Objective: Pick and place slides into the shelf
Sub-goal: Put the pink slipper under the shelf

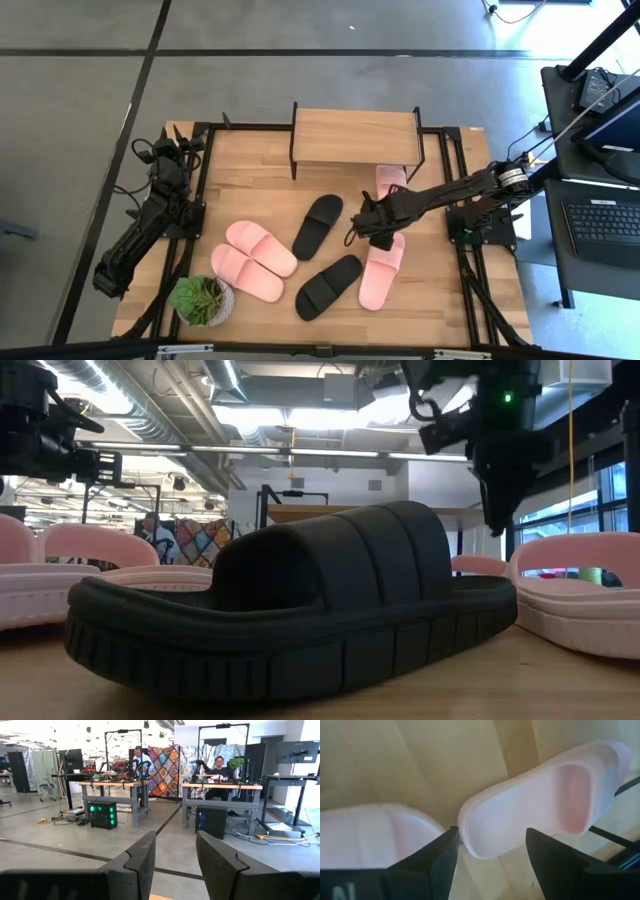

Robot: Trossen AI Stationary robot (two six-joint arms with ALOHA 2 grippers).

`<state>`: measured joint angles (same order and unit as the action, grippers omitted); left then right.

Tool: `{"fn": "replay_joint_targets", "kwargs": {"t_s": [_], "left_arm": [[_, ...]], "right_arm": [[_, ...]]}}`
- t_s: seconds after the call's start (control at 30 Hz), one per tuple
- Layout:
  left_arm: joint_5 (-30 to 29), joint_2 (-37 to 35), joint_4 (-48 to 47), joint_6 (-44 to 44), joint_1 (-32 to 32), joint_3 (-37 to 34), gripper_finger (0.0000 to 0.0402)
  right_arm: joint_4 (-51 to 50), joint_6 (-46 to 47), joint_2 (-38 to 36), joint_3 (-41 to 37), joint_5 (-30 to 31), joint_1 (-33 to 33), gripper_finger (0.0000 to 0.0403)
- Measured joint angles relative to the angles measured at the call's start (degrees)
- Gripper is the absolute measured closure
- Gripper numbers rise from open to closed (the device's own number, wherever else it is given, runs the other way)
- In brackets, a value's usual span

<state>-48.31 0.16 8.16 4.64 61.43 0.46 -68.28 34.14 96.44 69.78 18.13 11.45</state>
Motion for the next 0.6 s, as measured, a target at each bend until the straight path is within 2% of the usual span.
{"fn": "replay_joint_targets", "kwargs": {"t_s": [0.1, 0.23, 0.6], "left_arm": [[0.00, 0.00, 0.00, -0.04, 0.00, -0.01, 0.0267], [0.00, 0.00, 0.00, -0.04, 0.00, 0.01, 0.0267], [0.00, 0.00, 0.00, -0.09, 0.00, 0.01, 0.0267]], "right_arm": [[1.73, 0.14, 0.00, -2.58, -0.33, 0.25, 0.0170], [3.79, 1.22, 0.00, -5.82, -4.63, 0.21, 0.0177], [10.76, -0.16, 0.00, -12.83, -4.75, 0.08, 0.0212]]}}
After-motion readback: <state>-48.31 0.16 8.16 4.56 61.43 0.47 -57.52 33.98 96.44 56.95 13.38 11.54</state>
